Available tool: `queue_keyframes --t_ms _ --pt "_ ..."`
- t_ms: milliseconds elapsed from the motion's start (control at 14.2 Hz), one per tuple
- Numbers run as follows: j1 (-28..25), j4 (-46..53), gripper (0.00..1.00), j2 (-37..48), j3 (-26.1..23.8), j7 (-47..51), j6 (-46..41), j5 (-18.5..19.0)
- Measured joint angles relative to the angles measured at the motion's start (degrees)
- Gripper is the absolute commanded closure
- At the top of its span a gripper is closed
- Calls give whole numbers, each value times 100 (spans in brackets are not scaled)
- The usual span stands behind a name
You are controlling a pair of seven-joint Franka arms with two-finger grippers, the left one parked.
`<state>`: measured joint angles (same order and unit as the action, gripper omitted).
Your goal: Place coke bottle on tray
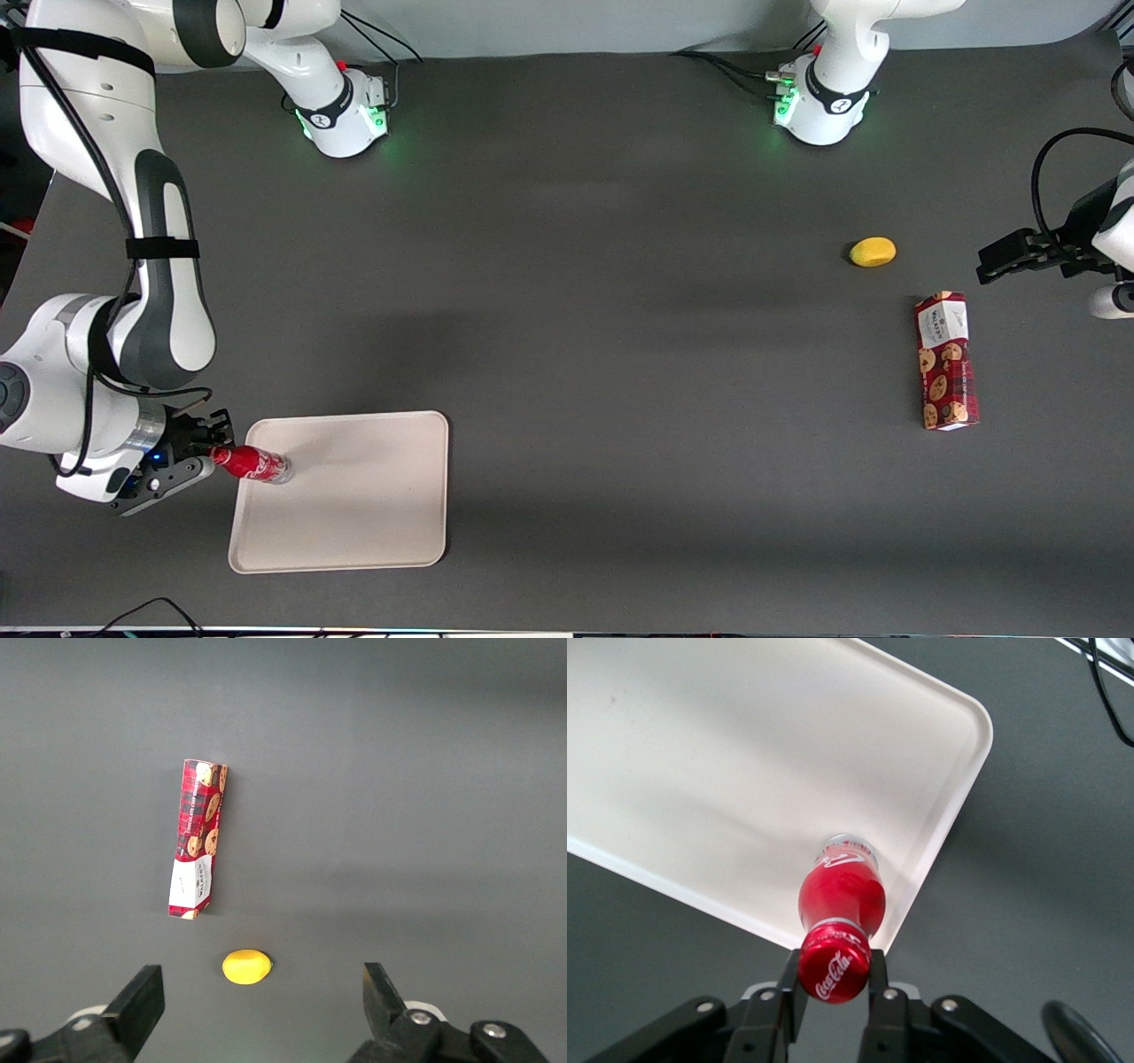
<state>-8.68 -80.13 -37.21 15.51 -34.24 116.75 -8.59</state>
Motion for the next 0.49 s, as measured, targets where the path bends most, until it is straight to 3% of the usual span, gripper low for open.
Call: queue_keyframes --t_ms 282,493 --pt "-9 96 8 44 2 19 -75 -21" --pt "-62 283 4 469 15 392 -944 -3"
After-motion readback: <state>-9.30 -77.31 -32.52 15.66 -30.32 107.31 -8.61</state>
